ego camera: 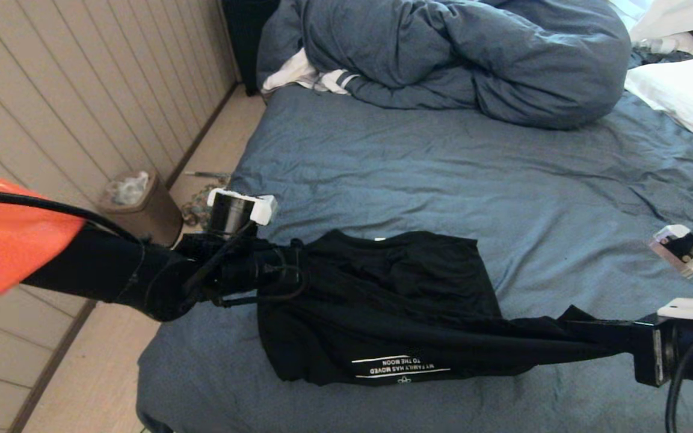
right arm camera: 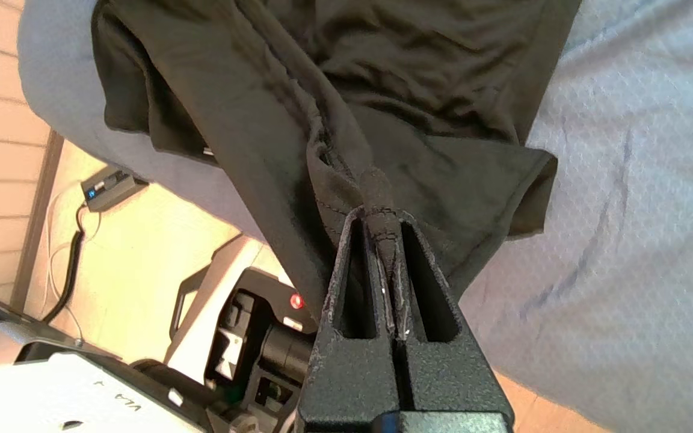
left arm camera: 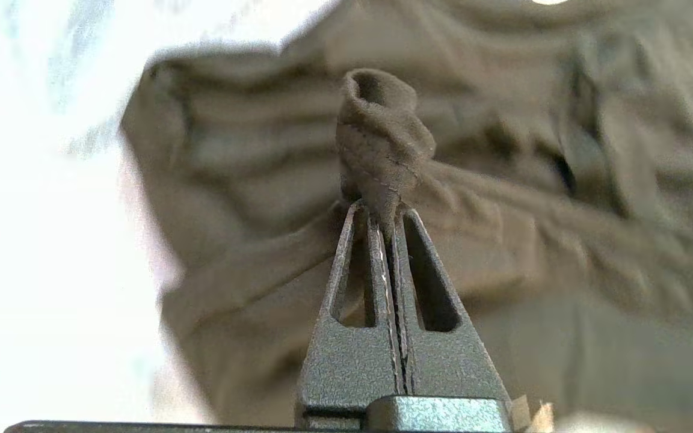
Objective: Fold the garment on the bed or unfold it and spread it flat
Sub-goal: Unford the black T-shirt
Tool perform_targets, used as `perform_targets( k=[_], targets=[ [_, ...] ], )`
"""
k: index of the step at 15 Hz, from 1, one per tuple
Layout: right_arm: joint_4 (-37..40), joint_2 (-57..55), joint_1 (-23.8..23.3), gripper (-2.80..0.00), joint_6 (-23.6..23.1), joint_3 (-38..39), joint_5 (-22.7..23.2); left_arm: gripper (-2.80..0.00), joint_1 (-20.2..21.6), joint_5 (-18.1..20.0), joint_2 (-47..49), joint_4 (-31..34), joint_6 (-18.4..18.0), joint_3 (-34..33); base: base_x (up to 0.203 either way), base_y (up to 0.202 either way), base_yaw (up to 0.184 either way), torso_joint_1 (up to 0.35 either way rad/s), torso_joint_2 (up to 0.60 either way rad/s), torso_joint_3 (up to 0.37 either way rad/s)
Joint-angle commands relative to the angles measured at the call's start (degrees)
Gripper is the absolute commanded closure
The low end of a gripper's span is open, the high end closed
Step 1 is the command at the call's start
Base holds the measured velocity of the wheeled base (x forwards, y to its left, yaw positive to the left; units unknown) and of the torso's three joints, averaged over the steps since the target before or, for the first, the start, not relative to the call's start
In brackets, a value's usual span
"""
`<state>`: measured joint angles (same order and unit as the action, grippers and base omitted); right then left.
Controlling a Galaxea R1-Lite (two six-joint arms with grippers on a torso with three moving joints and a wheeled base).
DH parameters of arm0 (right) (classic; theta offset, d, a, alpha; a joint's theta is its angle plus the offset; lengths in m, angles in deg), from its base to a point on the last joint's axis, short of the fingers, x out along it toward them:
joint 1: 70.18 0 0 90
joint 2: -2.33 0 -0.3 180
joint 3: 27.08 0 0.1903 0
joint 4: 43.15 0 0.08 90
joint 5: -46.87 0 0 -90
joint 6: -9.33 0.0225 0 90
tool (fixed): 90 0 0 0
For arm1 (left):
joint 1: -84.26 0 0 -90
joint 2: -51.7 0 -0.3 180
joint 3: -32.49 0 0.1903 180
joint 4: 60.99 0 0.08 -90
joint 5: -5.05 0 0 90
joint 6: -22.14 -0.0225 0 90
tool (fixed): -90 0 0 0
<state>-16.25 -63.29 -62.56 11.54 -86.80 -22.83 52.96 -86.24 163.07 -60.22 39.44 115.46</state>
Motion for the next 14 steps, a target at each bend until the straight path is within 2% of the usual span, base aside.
perform_targets(
  k=[1,6,10,14],
  targets=[
    [1.5,3.0,-0.1,0.00,0.1,0.6,0.2,0.00,-0.6,0.0,-8.2,0.0,-0.1,-5.0,0.000,0.000,0.000,0.000,0.00,0.000],
    [10.7,8.7,-0.1,0.00,0.2,1.0,0.2,0.00,-4.5,-0.1,-22.2,1.5,-0.3,-16.9,0.000,0.000,0.000,0.000,0.00,0.000],
    [16.7,11.6,0.0,0.00,0.0,1.6,0.0,0.00,-7.7,-1.7,-25.8,1.8,-0.1,-23.3,0.000,0.000,0.000,0.000,0.00,0.000],
    [17.3,11.2,-0.1,0.00,-0.1,4.0,-0.1,0.00,-10.0,-1.9,-28.2,2.5,0.1,-27.4,0.000,0.000,0.000,0.000,0.00,0.000]
  ],
)
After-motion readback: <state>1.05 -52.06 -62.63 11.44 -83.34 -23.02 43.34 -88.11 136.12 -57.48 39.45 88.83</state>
